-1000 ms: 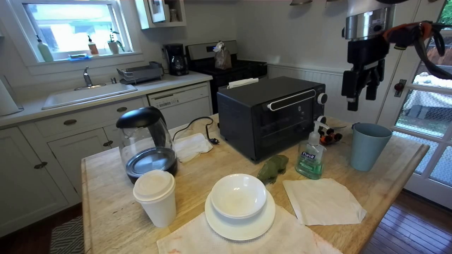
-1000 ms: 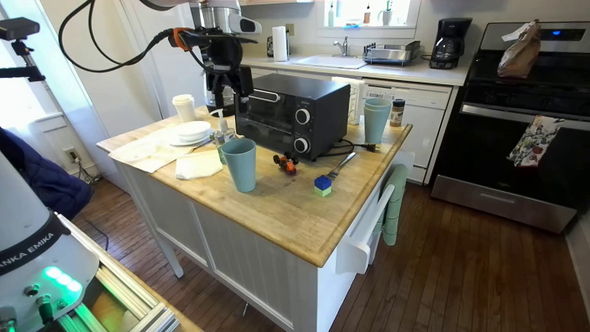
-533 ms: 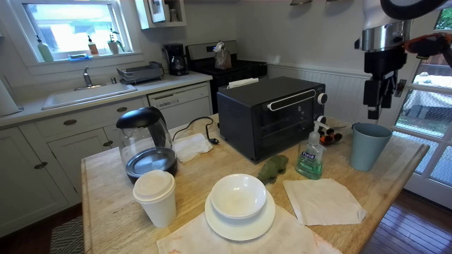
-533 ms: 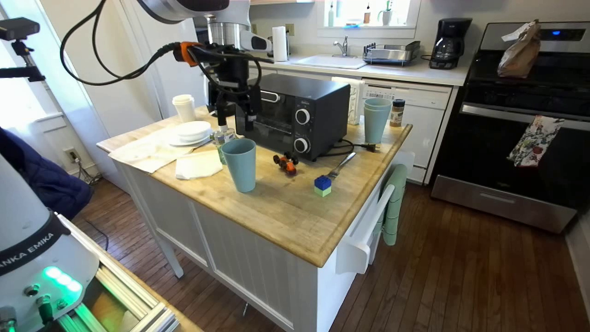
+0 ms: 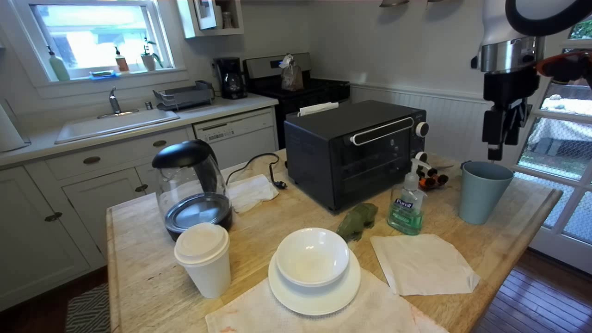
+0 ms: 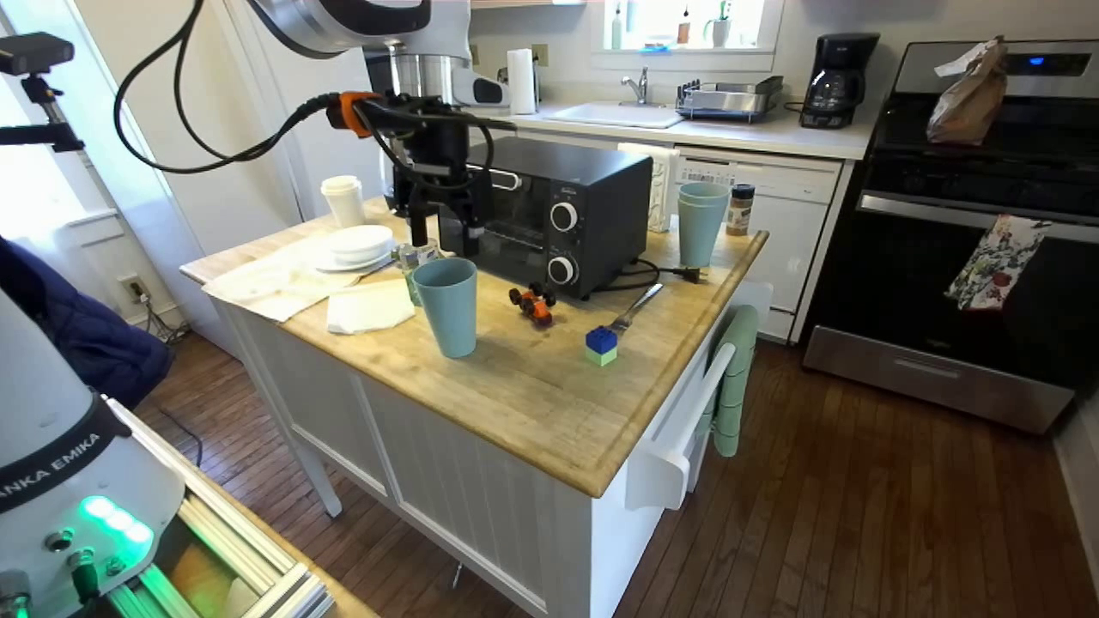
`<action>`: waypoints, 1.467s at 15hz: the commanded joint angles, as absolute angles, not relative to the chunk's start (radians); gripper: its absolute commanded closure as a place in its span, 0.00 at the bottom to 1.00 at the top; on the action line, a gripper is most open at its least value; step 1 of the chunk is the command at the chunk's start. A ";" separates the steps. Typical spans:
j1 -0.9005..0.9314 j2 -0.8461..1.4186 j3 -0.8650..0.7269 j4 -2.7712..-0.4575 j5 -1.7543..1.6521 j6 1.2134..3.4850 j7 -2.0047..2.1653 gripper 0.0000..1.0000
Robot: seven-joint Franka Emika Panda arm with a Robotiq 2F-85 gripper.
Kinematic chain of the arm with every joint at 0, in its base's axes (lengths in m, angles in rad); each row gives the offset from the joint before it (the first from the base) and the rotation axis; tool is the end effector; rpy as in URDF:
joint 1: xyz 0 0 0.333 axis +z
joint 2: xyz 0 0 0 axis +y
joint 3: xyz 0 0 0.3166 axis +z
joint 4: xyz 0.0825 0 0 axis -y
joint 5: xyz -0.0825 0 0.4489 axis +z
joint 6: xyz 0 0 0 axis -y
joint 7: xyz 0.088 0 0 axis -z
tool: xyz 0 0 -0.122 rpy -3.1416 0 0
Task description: Pick up the blue cup and place it upside down on the black oven
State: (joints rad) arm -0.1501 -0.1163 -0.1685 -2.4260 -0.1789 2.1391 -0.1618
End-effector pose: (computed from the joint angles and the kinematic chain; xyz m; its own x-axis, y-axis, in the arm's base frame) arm 0.4714 -0.1642 0.2802 0.9801 -0.0517 -0.1916 -0.0365 -0.9959 0.0824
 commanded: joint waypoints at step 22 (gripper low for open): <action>-0.216 0.177 -0.226 -2.313 -0.095 2.343 -0.302 0.00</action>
State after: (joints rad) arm -0.2098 0.1490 -0.2238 -2.3358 -0.0318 2.3168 -0.3685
